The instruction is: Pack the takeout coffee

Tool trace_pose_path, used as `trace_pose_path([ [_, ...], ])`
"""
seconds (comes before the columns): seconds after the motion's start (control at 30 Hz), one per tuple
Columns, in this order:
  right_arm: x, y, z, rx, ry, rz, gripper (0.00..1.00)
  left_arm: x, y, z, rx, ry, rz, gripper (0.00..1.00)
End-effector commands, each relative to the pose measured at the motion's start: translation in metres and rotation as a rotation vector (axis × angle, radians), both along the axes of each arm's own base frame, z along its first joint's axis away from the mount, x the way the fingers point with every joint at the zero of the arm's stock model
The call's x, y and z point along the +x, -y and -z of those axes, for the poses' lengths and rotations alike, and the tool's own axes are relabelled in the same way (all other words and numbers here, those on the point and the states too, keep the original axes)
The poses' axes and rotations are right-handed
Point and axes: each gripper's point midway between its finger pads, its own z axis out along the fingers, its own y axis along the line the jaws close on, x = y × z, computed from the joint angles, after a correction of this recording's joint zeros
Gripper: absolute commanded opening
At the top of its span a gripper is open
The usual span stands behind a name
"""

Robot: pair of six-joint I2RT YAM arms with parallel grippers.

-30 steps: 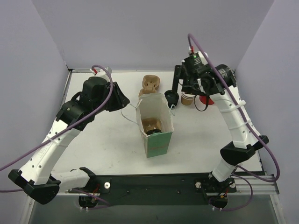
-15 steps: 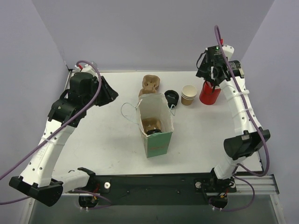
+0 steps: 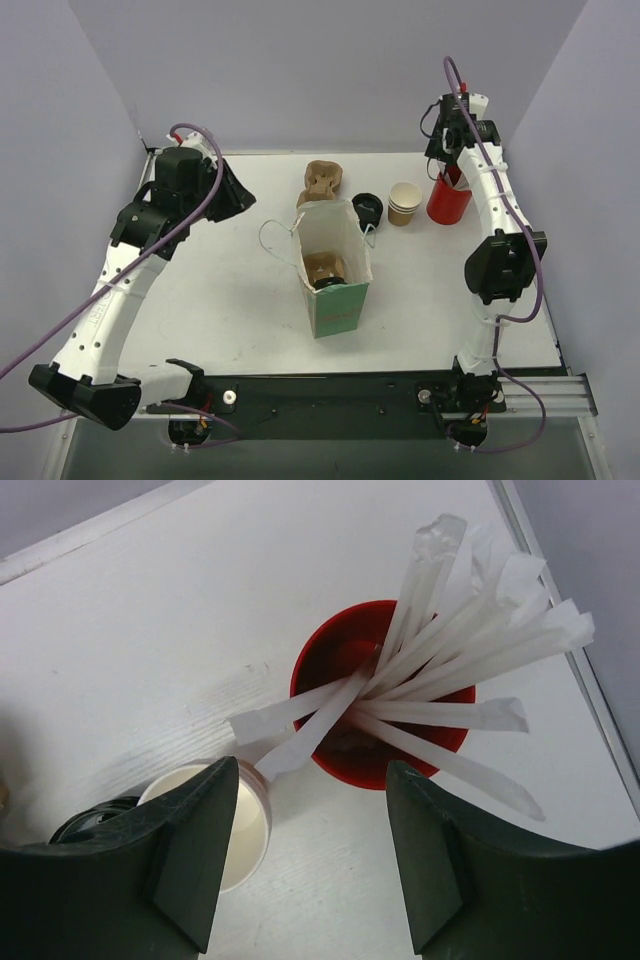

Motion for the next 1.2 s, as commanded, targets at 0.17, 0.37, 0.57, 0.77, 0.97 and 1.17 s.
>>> trace_pose_path([
  [0.17,0.015,0.015,-0.017,-0.003,0.064,0.007,0.51,0.013,0.008,-0.02,-0.042,0.047,0.019,0.4],
  [0.37,0.017,0.008,-0.011,0.018,0.059,-0.014,0.52,0.015,0.01,-0.015,-0.044,0.032,0.026,0.39],
  [0.57,0.016,0.005,-0.006,0.025,0.046,-0.015,0.51,0.019,0.013,-0.012,-0.047,0.021,0.035,0.39],
  [0.77,0.013,0.004,0.012,0.03,0.005,-0.016,0.51,0.021,0.014,-0.009,-0.045,0.014,0.036,0.39],
  [0.97,0.014,0.003,0.017,0.029,-0.004,-0.011,0.49,0.021,0.015,-0.009,-0.045,0.013,0.037,0.39],
  [1.17,0.011,0.004,0.025,0.024,-0.026,-0.007,0.47,0.021,0.015,-0.007,-0.043,0.007,0.037,0.39],
])
